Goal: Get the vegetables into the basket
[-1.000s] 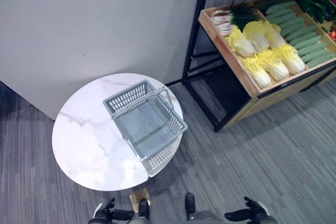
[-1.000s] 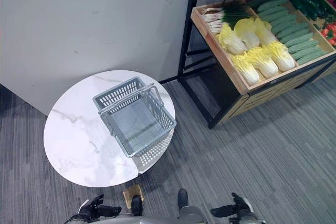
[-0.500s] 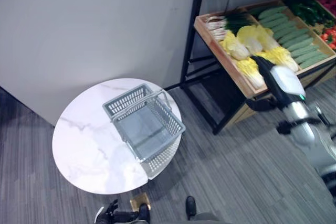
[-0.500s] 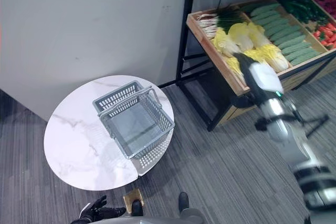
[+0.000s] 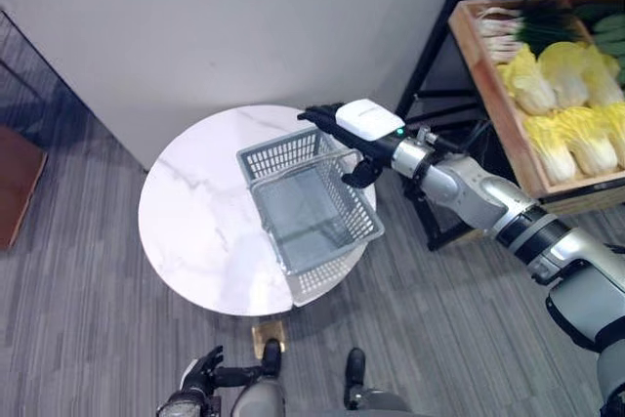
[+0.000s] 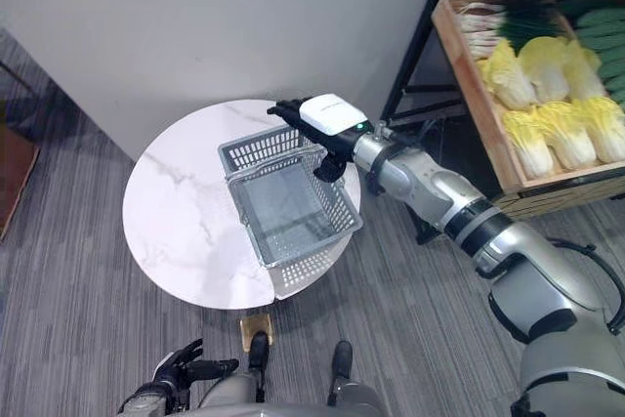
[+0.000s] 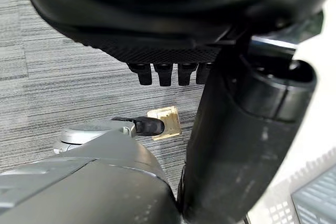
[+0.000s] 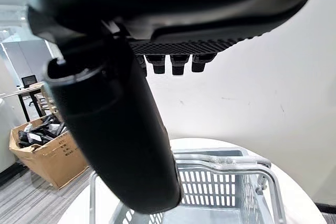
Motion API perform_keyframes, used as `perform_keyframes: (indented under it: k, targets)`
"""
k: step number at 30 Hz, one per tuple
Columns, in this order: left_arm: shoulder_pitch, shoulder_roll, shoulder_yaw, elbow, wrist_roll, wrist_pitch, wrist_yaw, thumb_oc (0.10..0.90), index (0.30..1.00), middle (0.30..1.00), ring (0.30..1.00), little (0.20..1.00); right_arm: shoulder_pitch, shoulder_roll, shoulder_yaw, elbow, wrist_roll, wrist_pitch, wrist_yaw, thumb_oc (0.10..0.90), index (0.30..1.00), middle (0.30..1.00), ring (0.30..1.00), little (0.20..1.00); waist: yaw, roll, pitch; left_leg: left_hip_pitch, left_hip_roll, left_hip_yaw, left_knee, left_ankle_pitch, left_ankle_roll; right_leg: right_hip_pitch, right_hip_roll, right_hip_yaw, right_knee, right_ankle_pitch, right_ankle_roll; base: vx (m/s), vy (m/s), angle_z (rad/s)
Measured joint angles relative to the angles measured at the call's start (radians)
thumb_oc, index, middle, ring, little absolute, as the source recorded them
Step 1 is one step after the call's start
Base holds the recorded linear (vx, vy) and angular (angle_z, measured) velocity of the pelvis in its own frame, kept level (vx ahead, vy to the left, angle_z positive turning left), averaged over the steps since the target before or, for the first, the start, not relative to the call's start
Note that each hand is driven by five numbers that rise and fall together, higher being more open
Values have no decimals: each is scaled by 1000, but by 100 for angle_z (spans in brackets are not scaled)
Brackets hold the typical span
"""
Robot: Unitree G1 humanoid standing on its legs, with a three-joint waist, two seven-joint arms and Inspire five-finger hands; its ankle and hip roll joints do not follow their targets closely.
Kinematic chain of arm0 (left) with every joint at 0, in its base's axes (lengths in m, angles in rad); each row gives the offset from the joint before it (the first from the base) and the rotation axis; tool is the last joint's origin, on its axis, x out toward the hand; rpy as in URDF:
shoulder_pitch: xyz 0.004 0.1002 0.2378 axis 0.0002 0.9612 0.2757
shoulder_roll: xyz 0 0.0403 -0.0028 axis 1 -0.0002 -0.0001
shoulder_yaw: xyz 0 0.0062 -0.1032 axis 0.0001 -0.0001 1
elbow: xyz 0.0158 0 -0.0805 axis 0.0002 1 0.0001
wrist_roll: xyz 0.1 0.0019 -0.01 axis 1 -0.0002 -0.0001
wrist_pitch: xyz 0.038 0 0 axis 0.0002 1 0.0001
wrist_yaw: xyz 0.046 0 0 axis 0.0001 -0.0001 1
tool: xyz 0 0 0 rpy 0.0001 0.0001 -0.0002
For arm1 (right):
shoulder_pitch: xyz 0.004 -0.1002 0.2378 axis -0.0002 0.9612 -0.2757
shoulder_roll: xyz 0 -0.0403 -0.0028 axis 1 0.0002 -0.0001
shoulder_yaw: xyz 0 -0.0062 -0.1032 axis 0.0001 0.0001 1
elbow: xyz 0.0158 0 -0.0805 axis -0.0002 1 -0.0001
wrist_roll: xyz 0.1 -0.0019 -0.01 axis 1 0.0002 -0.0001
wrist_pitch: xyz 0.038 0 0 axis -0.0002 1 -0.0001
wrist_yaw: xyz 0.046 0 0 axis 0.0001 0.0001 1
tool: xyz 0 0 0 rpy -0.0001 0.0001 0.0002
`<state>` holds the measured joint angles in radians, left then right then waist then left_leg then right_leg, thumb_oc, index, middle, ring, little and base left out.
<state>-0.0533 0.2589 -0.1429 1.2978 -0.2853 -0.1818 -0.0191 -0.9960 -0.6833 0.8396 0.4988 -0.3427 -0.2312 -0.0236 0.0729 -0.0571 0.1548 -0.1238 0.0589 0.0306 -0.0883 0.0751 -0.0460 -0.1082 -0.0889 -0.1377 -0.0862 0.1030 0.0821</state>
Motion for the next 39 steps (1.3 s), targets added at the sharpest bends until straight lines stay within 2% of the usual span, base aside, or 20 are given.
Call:
perform_keyframes:
  k: [12,21,27,28,29,31,39]
  targets:
    - [-31,6,-42,-3,-10,-2,27,900,1000,1000,1000,1000,-15,119,29,144,-1,52,2,900,1000,1000,1000,1000,0,1,40,-19,2,-11,0,4,-2,-15,3,-9,0,0,0,-3,-2,2]
    - [-63,6,-61,-5,-10,-13,42,900,1000,1000,1000,1000,-54,162,42,207,-3,71,0,900,1000,1000,1000,1000,41,4,65,-51,2,-36,0,10,-4,-35,3,-32,0,0,0,-8,4,8]
    - [-91,6,-90,-7,-11,-20,55,900,1000,1000,1000,1000,-124,232,45,498,-4,84,-61,900,1000,1000,1000,1000,78,14,80,-84,-2,-59,1,21,-7,-56,1,-54,0,0,-1,2,6,11]
    - [-92,8,-100,-6,-11,-21,59,900,1000,1000,1000,1000,-136,232,44,509,-5,88,-65,533,487,487,487,487,83,16,81,-85,-2,-61,1,21,-6,-55,1,-56,0,0,-1,9,1,9]
    - [-96,8,-104,-6,-11,-21,59,900,1000,1000,1000,1000,-145,236,44,536,-5,82,-69,400,300,300,300,300,85,17,82,-85,-3,-62,1,21,-6,-55,0,-57,0,0,0,15,4,7]
    - [-105,8,-122,-6,-11,-22,61,900,1000,1000,1000,1000,-160,237,44,613,-10,85,-90,400,300,300,300,300,100,19,83,-87,-4,-67,1,22,-7,-55,-1,-61,0,0,0,12,10,5]
    - [-105,9,-129,-7,-10,-22,63,900,1000,1000,1000,1000,-165,223,44,628,-14,91,-90,400,300,300,300,300,101,21,84,-88,-5,-70,1,23,-6,-57,-2,-61,0,0,0,0,0,0]
